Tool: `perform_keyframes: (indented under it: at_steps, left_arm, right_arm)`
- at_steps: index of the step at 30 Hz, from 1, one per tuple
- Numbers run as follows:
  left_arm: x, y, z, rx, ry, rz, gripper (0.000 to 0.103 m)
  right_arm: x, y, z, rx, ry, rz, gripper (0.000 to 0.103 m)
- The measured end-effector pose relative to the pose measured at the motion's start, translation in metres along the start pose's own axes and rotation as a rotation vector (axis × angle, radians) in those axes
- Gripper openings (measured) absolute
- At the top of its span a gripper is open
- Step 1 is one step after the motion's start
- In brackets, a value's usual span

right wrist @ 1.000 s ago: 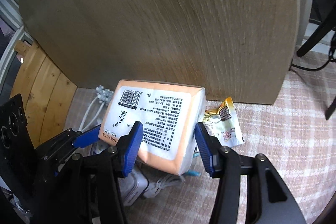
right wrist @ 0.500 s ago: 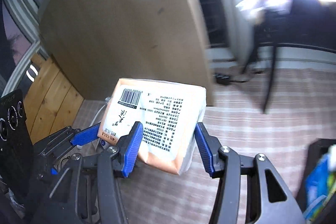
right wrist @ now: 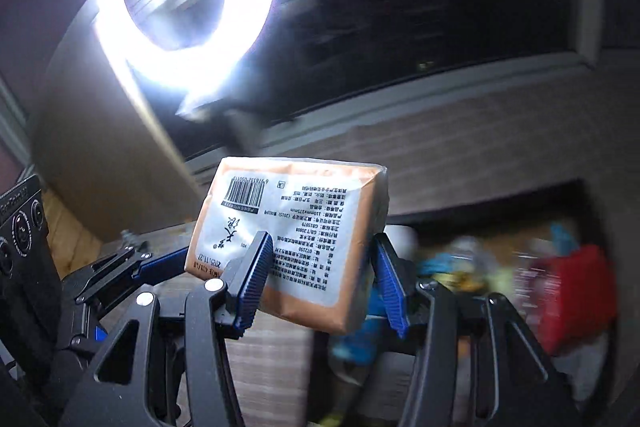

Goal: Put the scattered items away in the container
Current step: 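Carry the orange box to the tray and open both grippers, then move both open grippers back to the pile and approach the phone-card box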

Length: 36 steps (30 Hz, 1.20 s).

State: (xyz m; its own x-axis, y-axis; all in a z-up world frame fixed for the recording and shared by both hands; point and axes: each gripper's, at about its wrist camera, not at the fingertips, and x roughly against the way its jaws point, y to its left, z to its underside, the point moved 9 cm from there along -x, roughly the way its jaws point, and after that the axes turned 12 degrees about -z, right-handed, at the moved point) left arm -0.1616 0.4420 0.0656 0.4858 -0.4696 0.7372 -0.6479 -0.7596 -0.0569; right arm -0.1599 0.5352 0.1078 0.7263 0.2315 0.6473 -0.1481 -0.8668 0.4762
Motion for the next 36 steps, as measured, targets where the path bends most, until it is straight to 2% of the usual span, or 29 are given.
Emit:
perform_keyframes:
  at_steps: [4,5,6,10,15,22,28,36]
  left_arm:
    - [-0.016,-0.047,-0.006,-0.063,0.021,0.031,0.052]
    - [-0.015,-0.055,-0.008,-0.075,0.024,0.037,0.046]
    - [-0.012,-0.062,-0.012,-0.08,0.022,0.046,0.042]
    - [0.007,-0.063,-0.026,-0.074,-0.009,0.053,0.042]
    - [0.014,-0.052,-0.025,-0.076,-0.01,0.034,0.042]
    - [0.024,-0.034,-0.007,-0.061,0.004,0.006,0.041]
    - [0.035,0.017,0.022,0.012,0.036,-0.062,0.041]
    - [0.063,0.127,0.082,0.159,0.078,-0.209,0.041]
  right_arm:
    - [0.037,-0.048,0.001,-0.04,-0.035,0.058,0.05]
    - [0.046,-0.058,-0.001,-0.055,-0.053,0.072,0.05]
    - [0.057,-0.067,-0.003,-0.071,-0.078,0.091,0.05]
    - [0.089,-0.093,-0.007,-0.098,-0.13,0.14,0.05]
    - [0.093,-0.095,-0.001,-0.097,-0.123,0.145,0.05]
    - [0.079,-0.065,0.005,-0.051,-0.101,0.114,0.05]
    - [0.048,-0.026,0.013,0.007,-0.052,0.071,0.05]
    - [-0.014,0.044,0.033,0.114,0.062,-0.009,0.05]
